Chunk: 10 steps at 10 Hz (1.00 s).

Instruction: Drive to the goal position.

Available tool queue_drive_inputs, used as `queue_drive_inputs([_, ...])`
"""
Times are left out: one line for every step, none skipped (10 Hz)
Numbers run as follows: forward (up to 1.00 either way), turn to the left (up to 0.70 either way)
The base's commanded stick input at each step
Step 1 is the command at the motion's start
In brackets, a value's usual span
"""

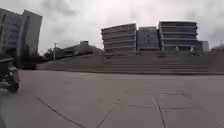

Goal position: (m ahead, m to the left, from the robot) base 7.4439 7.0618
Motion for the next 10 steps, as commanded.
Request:
queue_drive_inputs([0.7,0.14])
queue_drive_inputs([0.7,0.14])
queue_drive_inputs([0.7,0.14])
queue_drive_inputs([0.7,0.14])
queue_drive_inputs([0.7,0.14])
queue_drive_inputs([0.7,0.14])
queue_drive_inputs([0.7,0.14])
queue_drive_inputs([0.7,0.14])
queue_drive_inputs([0.7,0.14])
queue_drive_inputs([0.7,0.14])
